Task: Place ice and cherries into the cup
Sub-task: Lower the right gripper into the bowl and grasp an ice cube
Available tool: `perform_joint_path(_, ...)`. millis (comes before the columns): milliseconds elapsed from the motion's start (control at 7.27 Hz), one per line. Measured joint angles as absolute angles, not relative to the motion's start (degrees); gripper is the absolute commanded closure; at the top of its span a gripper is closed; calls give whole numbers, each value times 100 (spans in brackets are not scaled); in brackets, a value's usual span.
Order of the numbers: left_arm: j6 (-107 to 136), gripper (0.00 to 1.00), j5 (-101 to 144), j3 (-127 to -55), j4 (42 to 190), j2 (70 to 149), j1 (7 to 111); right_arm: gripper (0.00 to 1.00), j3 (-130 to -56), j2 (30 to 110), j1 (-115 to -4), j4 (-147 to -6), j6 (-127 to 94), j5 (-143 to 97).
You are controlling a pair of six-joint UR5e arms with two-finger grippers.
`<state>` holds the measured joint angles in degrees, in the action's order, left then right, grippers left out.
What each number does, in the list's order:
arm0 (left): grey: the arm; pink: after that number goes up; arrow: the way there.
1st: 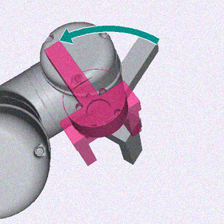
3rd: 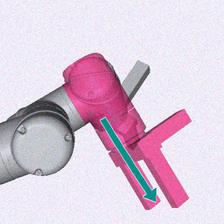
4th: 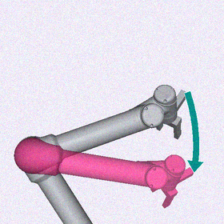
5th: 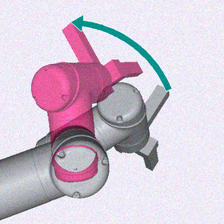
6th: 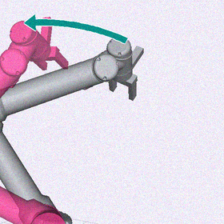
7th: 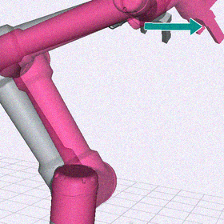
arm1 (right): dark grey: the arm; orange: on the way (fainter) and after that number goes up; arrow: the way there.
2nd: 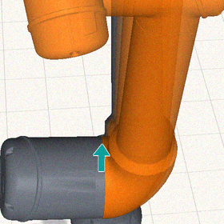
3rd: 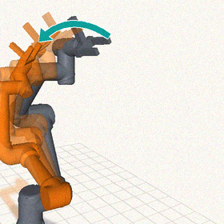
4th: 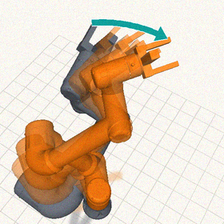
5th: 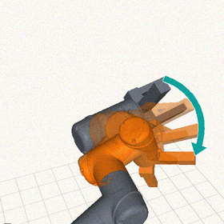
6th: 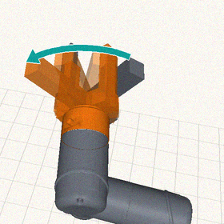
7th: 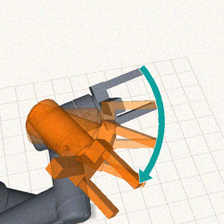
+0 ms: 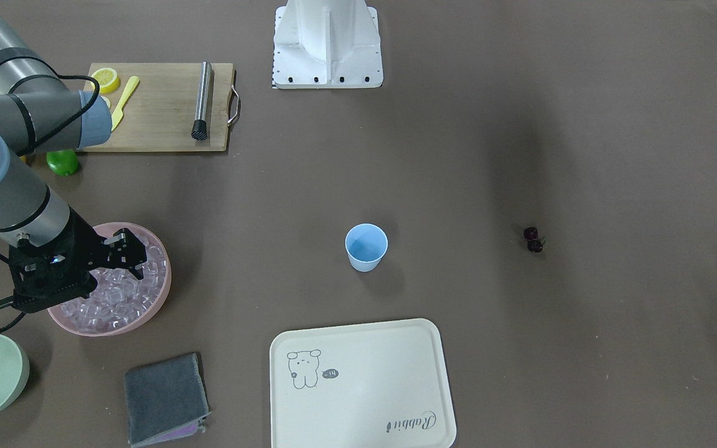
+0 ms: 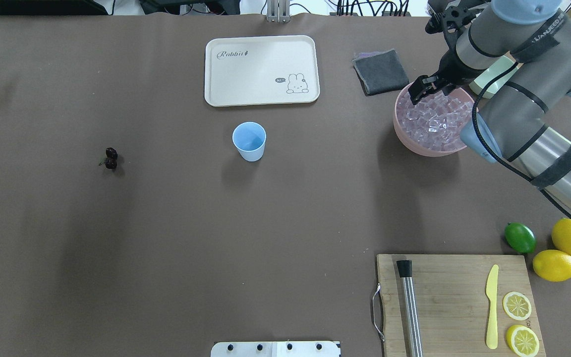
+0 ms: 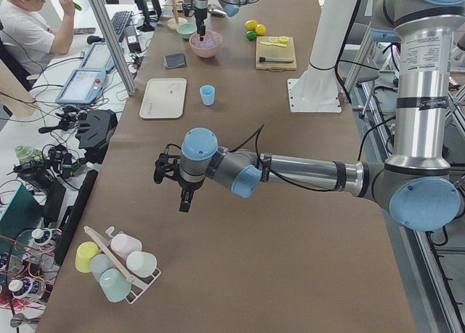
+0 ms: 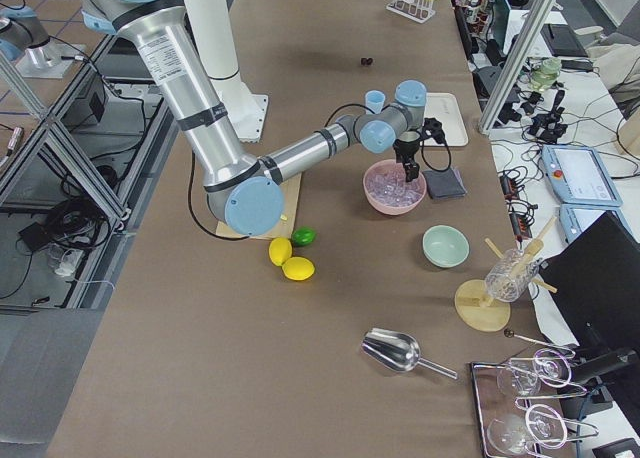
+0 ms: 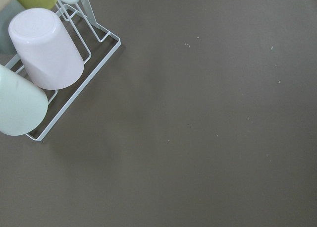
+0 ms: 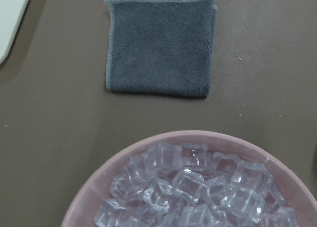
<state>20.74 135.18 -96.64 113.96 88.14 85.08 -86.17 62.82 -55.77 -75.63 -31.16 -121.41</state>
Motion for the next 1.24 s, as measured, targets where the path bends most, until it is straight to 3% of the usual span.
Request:
perform_joint_path(138, 2074, 3, 13517, -9668, 11398, 8810, 8508, 35, -8560, 6378, -5513, -7493, -3177, -12088)
perform_joint_path(962, 2074, 3, 13518, -9636, 11412, 8844, 8505, 36, -8698, 6690, -5348, -7433, -3471, -12049)
perform_joint_path(1100, 2074, 3, 13517, -9630, 11425, 8837, 8503, 42, -8736, 6708, -5303, -7435, -3530, -12048)
perform_joint_path(1238, 2074, 3, 13518, -9627, 11434, 8828, 8502, 56, -8759, 6699, -5241, -7433, -3579, -12044)
